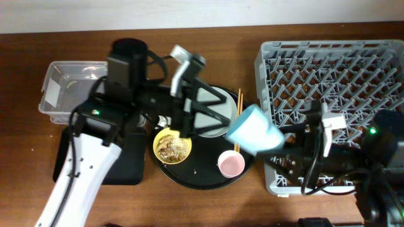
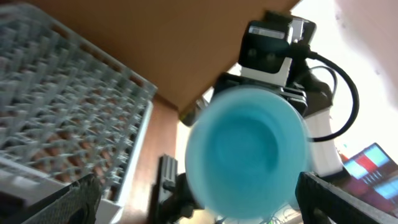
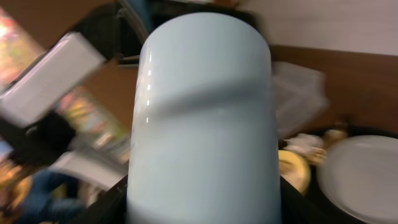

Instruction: Sort waste into correct bins and load items into the dishwasher rack

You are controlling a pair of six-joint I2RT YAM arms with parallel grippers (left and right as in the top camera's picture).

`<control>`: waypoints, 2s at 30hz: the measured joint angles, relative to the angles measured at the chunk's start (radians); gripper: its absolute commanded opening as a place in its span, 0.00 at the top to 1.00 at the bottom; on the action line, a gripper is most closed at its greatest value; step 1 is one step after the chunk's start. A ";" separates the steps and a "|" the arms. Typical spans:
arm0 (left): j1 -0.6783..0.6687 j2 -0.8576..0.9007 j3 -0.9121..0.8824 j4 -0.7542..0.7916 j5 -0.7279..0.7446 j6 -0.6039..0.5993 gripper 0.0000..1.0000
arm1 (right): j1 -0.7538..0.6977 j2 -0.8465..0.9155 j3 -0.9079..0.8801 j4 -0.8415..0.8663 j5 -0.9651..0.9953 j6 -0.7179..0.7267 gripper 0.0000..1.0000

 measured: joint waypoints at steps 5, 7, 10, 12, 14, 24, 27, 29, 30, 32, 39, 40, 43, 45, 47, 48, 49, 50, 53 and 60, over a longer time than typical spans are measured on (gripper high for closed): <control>0.111 0.000 0.000 -0.094 -0.003 -0.012 0.00 | -0.195 -0.007 0.114 -0.491 0.826 0.227 0.52; 0.111 0.000 0.001 -0.124 -0.003 -0.013 0.00 | -0.238 0.013 0.117 -0.545 1.032 0.272 0.51; 0.111 0.000 0.001 -0.150 -0.003 -0.013 0.00 | -0.318 0.139 0.117 -0.563 1.248 0.324 0.52; 0.111 0.000 0.001 -0.167 -0.003 -0.013 0.00 | -0.365 0.274 0.117 -0.565 1.285 0.340 0.52; 0.111 0.000 0.001 -0.181 -0.003 -0.013 0.00 | -0.425 0.413 0.118 -0.575 1.295 0.350 0.52; 0.111 0.000 0.001 -0.181 -0.003 -0.011 0.00 | -0.476 0.778 0.117 -0.574 1.187 0.325 0.04; 0.111 0.000 0.001 -0.182 -0.003 -0.011 0.00 | -0.476 0.785 0.135 -0.587 1.176 0.303 0.05; 0.111 0.000 0.001 -0.183 -0.005 -0.012 0.00 | -0.476 0.763 0.230 -0.627 1.118 0.266 0.10; 0.111 0.000 0.001 -0.184 -0.012 -0.011 0.00 | -0.474 0.733 0.275 -0.640 1.066 0.233 0.11; 0.103 0.000 0.001 -0.203 -0.077 -0.011 0.00 | -0.444 0.608 0.366 -0.652 0.965 0.180 0.12; -0.252 -0.028 -0.014 -0.518 -0.948 0.029 0.01 | -0.176 0.189 0.401 -0.668 0.966 0.209 0.12; -0.330 -0.010 -0.038 -0.520 -1.040 0.016 0.02 | -0.176 0.183 0.401 -0.681 0.977 0.216 0.12; -0.440 0.100 -0.076 -0.542 -1.201 -0.075 0.02 | -0.175 0.204 0.397 -0.768 0.980 0.191 0.12; -0.439 0.108 -0.079 -0.525 -1.239 -0.103 0.07 | -0.175 0.212 0.377 -0.783 0.978 0.173 0.12; -0.443 0.110 -0.083 -0.517 -1.254 -0.114 0.15 | -0.175 0.214 0.334 -0.789 0.975 0.167 0.11; -0.451 0.117 -0.100 -0.506 -1.258 -0.121 0.16 | -0.175 0.216 0.321 -0.787 0.975 0.166 0.11; -0.461 0.129 -0.125 -0.478 -1.258 -0.125 0.22 | -0.175 0.216 0.305 -0.785 0.974 0.166 0.11; -0.481 0.175 -0.166 -0.431 -1.257 -0.128 0.28 | -0.175 0.217 0.283 -0.780 0.972 0.163 0.10; -0.512 0.280 -0.196 -0.357 -1.258 -0.129 0.40 | -0.175 0.217 0.261 -0.773 0.972 0.160 0.07; -0.512 0.404 -0.170 -0.422 -1.283 -0.129 0.99 | -0.174 0.217 0.260 -0.771 0.972 0.141 0.05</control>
